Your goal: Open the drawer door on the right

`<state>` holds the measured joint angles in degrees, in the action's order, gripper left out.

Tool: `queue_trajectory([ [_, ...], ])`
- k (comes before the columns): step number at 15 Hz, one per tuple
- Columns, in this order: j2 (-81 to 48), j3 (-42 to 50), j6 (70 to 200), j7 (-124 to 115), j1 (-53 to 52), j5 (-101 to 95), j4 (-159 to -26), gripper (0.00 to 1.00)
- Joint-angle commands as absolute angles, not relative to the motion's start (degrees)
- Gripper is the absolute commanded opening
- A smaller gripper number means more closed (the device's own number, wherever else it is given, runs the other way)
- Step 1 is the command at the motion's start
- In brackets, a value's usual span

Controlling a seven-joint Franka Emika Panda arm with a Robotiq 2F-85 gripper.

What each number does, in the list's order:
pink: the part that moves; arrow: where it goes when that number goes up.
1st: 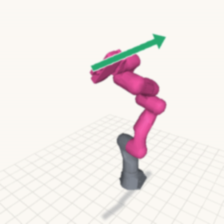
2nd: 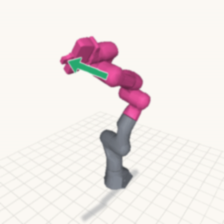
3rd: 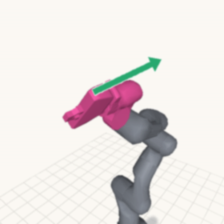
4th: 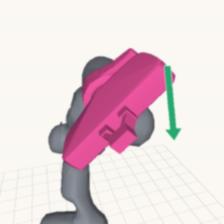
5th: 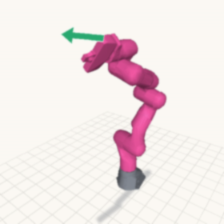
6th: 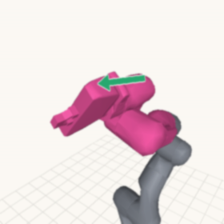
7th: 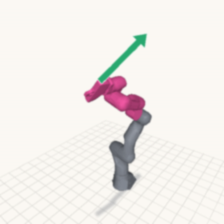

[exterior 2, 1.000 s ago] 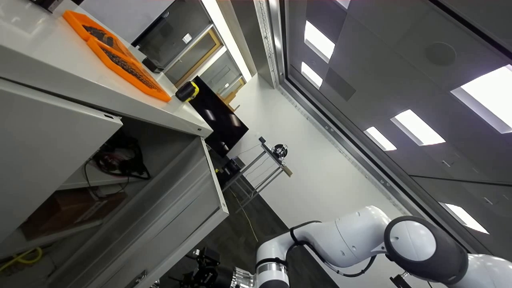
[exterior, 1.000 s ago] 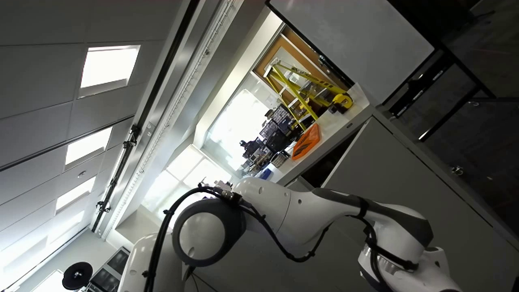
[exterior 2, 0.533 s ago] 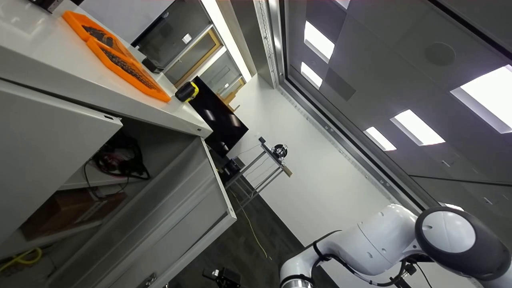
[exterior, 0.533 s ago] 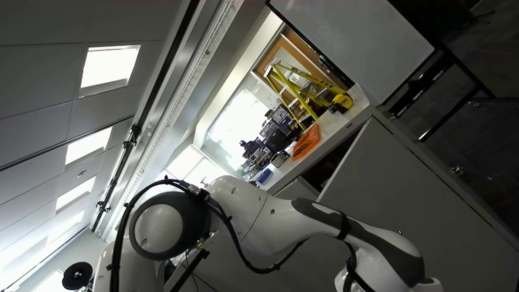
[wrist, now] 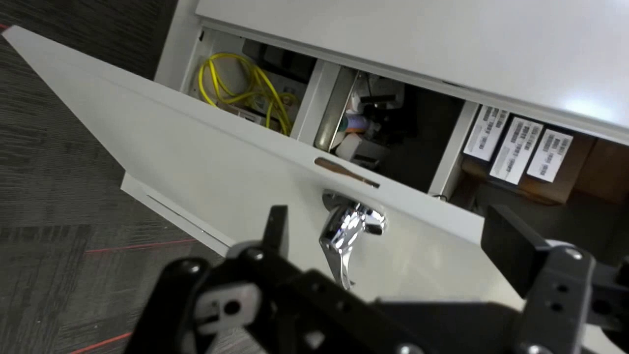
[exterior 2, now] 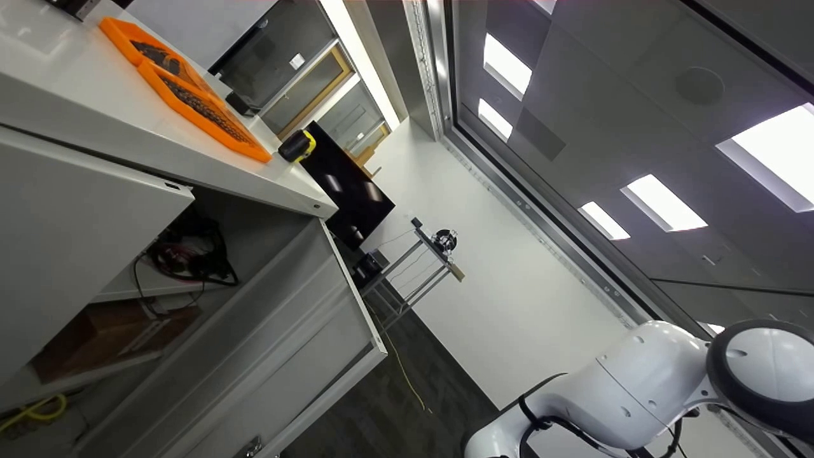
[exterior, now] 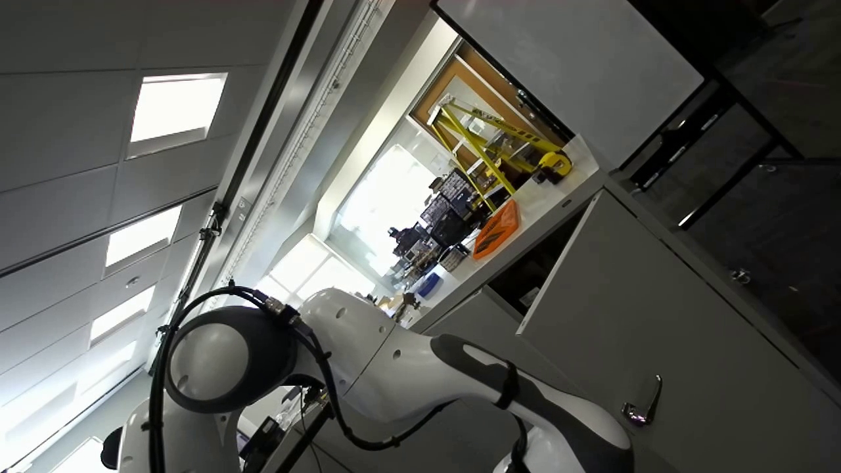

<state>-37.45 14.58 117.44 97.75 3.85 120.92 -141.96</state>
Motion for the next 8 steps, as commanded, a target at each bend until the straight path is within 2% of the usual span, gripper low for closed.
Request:
queue_trajectory([
  [1,-32.47,14.42,122.33,100.17,0.03,123.05,-146.80,1.00],
  [8,-30.93,10.37,129.06,103.65,-7.22,126.02,-147.49,1.00],
])
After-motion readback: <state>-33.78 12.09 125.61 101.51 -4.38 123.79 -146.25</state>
